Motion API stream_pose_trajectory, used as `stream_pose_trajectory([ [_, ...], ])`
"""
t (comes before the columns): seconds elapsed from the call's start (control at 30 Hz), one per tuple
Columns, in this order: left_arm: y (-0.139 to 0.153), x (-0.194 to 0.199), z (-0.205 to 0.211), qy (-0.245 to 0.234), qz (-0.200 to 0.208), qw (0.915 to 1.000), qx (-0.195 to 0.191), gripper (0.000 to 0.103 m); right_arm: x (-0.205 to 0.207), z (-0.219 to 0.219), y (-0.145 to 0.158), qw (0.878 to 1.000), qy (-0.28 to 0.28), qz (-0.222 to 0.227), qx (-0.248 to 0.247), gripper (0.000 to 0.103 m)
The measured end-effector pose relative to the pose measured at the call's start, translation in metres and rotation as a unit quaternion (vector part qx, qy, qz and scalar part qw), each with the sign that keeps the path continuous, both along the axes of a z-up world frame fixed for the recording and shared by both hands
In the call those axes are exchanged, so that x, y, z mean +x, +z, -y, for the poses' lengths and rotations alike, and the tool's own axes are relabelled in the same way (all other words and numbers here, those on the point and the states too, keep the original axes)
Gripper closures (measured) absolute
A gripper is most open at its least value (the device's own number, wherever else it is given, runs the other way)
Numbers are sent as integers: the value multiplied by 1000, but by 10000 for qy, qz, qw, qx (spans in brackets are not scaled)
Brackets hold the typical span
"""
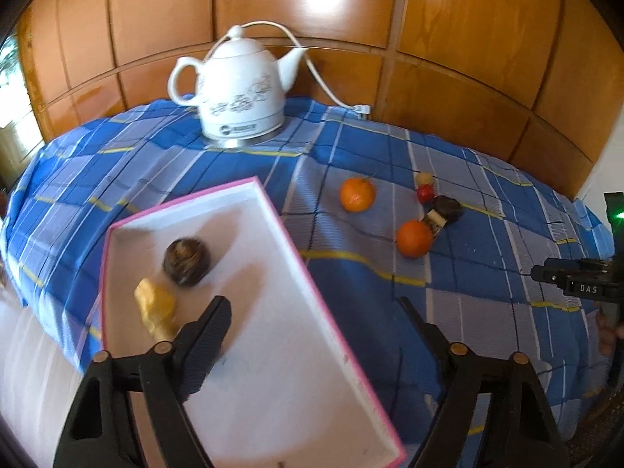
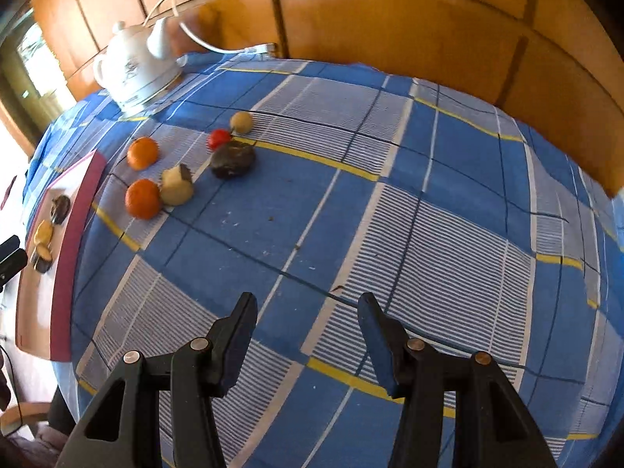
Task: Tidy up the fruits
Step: 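Reach the left gripper to the orange on the bed and grasp it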
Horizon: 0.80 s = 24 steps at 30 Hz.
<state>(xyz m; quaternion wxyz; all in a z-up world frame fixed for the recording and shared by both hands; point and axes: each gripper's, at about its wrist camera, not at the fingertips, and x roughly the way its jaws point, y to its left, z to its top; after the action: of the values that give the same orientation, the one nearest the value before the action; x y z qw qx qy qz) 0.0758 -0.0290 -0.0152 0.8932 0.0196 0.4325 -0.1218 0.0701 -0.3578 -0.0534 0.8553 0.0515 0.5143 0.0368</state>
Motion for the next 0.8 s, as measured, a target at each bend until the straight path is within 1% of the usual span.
stream_pose_trajectory([
  [0.07,-2,14,7,-81,-106,9999,-16,34,0,2,2,9999,-42,1,136,49],
  [0.13,-3,32,19,-218,-201,9996,-21,38,1,2,1,9997,-60,-17,215,49],
  [0.23,-5,51,32,-306,-216,9993,34,38,3,3,1,9994,-85,-49,318,49],
  [0.3,-7,70,43,-315,-263,9992,36,38,5,4,0,9992,-103,-69,376,49],
  [0.37,-9,85,49,-284,-297,9991,39,36,6,5,-1,9989,-121,-102,439,49],
  [0.47,-19,112,58,-174,-481,9987,17,31,7,6,-1,9987,-141,-131,463,49],
  [0.6,-31,136,67,-98,-629,9980,26,31,8,7,-3,9984,-158,-187,504,49],
  [0.7,-36,146,76,-135,-649,9978,16,31,8,6,-4,9983,-147,-210,518,49],
  [0.8,-46,158,84,-158,-699,9973,129,32,9,5,-4,9982,-121,-227,533,49],
])
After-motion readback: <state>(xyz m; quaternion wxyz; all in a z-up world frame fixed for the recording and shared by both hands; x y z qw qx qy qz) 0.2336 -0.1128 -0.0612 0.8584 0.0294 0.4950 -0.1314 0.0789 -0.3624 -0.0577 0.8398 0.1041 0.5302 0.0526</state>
